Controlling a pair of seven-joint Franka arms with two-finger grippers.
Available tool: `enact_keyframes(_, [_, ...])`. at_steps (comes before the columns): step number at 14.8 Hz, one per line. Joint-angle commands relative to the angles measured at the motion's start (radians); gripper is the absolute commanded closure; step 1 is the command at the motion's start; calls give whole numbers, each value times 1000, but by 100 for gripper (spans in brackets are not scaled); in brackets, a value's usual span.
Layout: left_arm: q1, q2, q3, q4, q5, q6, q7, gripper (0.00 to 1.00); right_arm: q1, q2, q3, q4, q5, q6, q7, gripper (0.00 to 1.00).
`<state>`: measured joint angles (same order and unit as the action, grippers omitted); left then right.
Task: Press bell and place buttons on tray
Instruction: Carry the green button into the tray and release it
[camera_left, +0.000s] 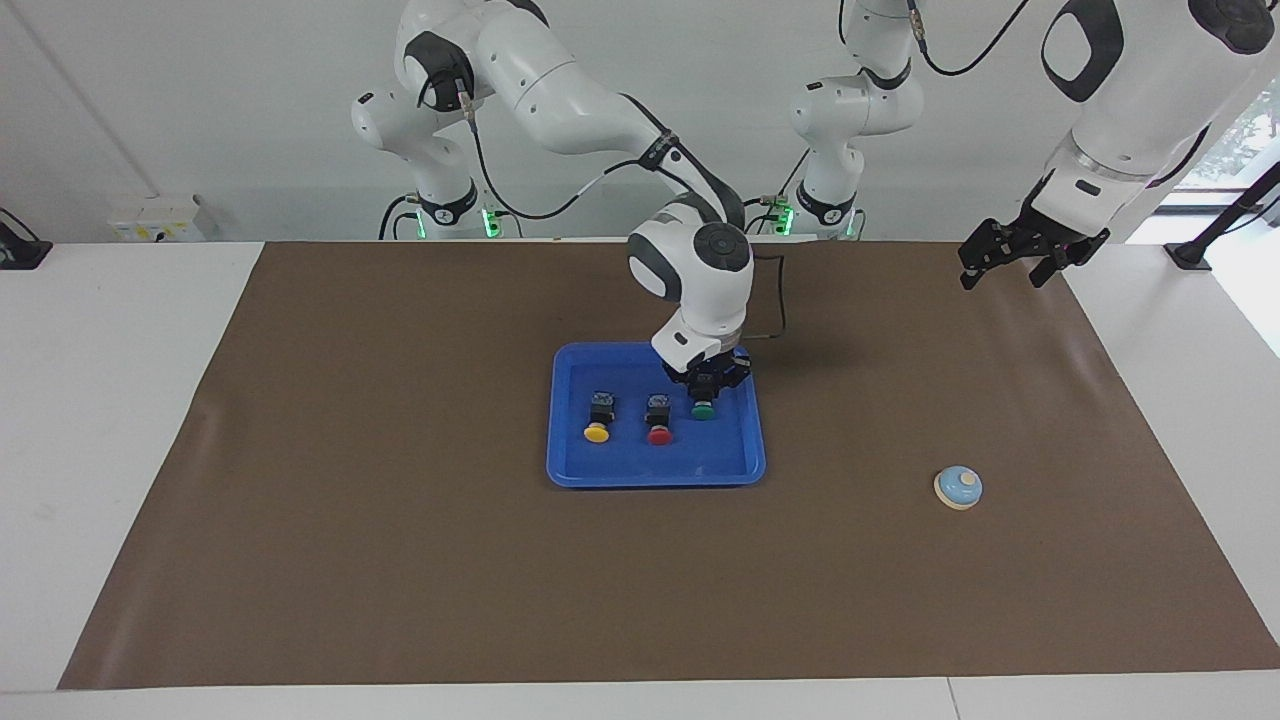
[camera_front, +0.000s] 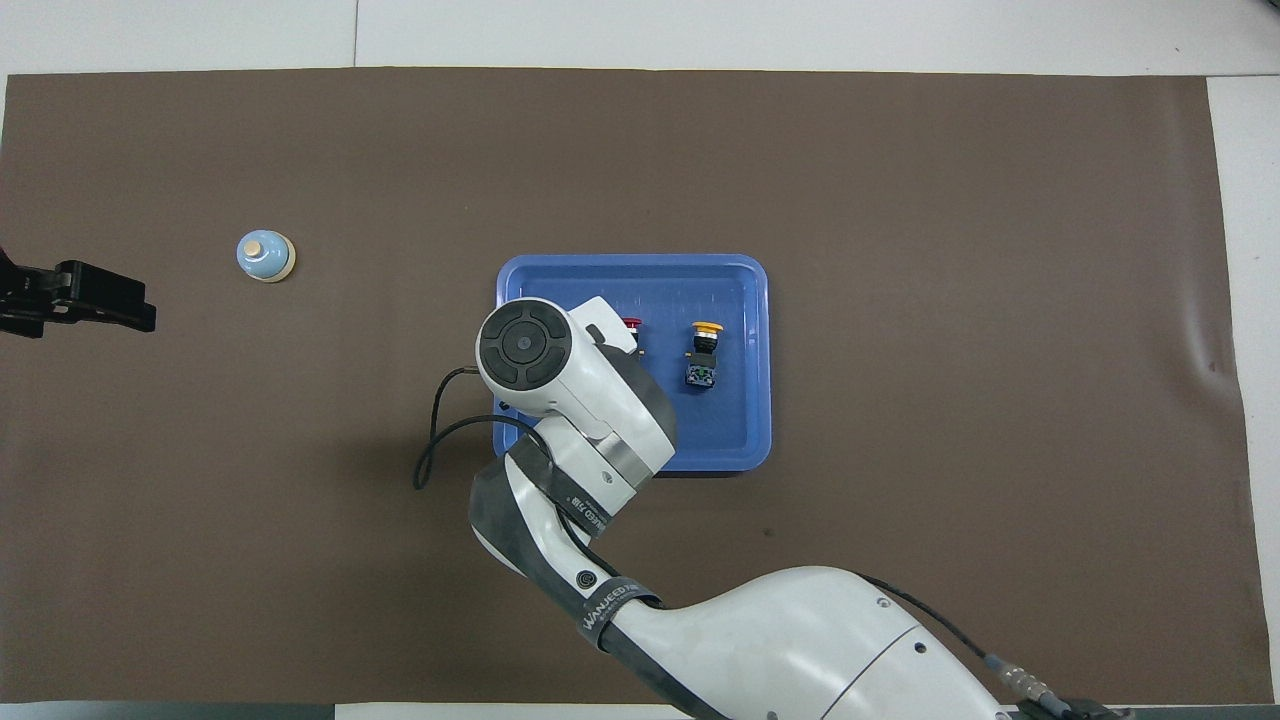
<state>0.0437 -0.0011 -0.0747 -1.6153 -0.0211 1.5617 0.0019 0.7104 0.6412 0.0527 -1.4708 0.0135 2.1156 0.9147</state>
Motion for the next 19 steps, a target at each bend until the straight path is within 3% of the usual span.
enact_keyframes(1, [1, -2, 3, 5, -8, -8, -7, 0, 6, -28, -7, -23, 10, -2, 29, 0])
enact_keyframes(6, [1, -2, 3, 5, -8, -8, -7, 0, -25, -89, -20, 7, 14, -110, 49, 0])
enact_keyframes(10, [1, -2, 3, 5, -8, -8, -7, 0, -158, -196, -27, 7, 6, -201, 15, 0])
enact_keyframes(19, [1, -2, 3, 5, -8, -8, -7, 0, -508, -342, -30, 6, 6, -371, -563, 0])
